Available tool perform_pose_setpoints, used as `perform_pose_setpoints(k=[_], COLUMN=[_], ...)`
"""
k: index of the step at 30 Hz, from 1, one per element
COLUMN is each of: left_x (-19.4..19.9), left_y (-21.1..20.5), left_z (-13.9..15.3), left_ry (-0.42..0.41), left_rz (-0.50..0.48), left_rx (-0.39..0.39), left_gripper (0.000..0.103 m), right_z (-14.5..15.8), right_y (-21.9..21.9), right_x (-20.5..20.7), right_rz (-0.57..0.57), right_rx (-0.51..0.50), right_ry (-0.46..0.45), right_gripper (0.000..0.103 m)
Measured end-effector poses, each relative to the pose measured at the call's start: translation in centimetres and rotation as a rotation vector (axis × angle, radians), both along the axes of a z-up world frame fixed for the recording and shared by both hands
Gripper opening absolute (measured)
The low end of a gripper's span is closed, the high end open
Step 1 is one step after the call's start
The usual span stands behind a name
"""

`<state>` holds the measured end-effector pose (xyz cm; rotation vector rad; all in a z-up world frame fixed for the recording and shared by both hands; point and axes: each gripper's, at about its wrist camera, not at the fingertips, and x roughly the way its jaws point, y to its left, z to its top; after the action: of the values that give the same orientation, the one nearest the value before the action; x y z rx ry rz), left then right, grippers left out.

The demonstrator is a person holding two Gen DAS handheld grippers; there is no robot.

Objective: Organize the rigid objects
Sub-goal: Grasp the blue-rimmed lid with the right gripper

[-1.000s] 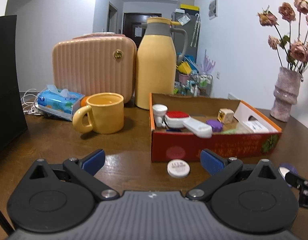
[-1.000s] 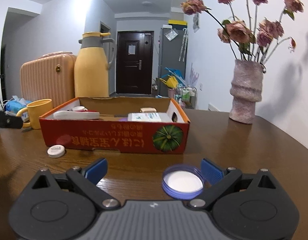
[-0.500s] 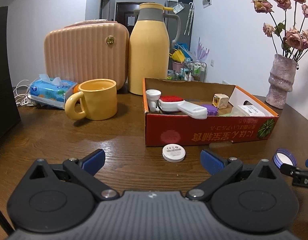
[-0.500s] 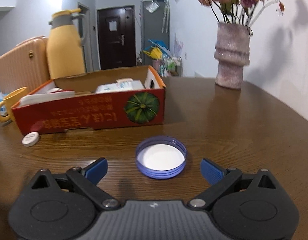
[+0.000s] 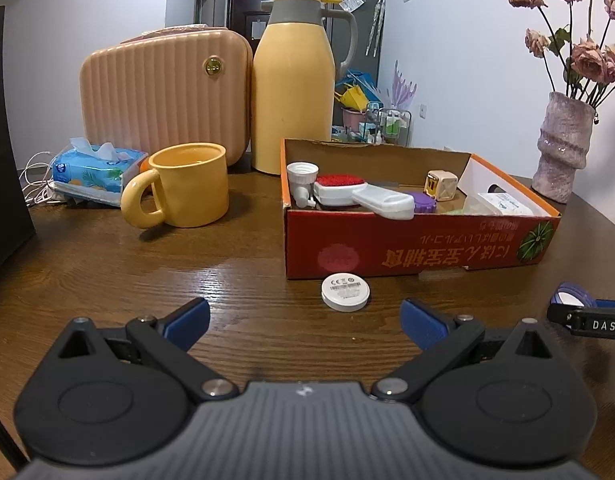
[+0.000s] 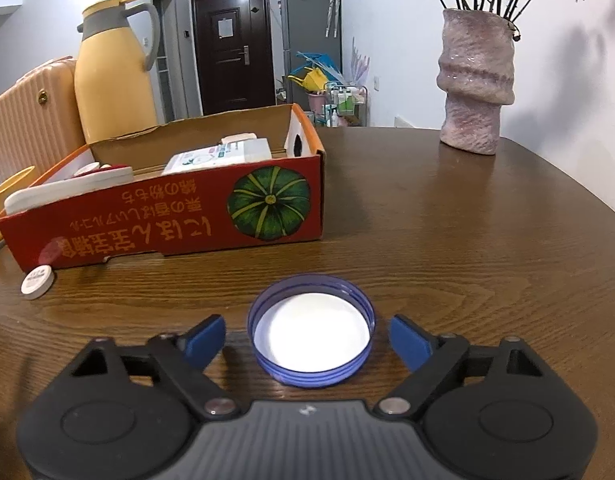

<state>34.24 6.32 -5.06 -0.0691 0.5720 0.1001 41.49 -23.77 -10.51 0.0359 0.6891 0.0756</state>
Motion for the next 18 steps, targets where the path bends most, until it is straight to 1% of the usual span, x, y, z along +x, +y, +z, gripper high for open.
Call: perform_pose_setpoints(k=[1, 2, 3, 7, 11, 18], left_x=[0.1, 0.2, 0.2, 0.5, 0.9, 2.5], left_y=[0.0, 0.0, -0.1, -0.3, -0.5, -0.9], left_z=[-0.1, -0.1, -0.2, -0.5, -0.8, -1.8], left_ry=[0.004, 0.008, 0.011, 0.024, 0.04, 0.091], left_rz=[-0.001, -0.001, -0.002, -0.005, -0.015, -0.029], left_rx=[0.001, 0.001, 0.002, 0.009, 0.015, 0.0], left_gripper=[0.103, 0.103, 0.103, 0.103, 0.103, 0.103], right_z=[0.1, 0.1, 0.1, 0.2, 0.6, 1.5], right_y=[0.1, 0.2, 0.3, 0.4, 0.1, -1.1], right_x=[0.0, 0.0, 0.0, -0.2, -1.0, -1.7], right_rz=[0.0, 0.002, 0.005, 0.017, -0.001, -0.051], right_rx=[-0.007, -0.014, -0.025, -0.028, -0.021, 0.038], right_ry=[-0.004, -0.007, -0.011, -0.018, -0.058, -0.107], right_gripper=[0.078, 0.069, 0.065, 0.065, 0.065, 0.065])
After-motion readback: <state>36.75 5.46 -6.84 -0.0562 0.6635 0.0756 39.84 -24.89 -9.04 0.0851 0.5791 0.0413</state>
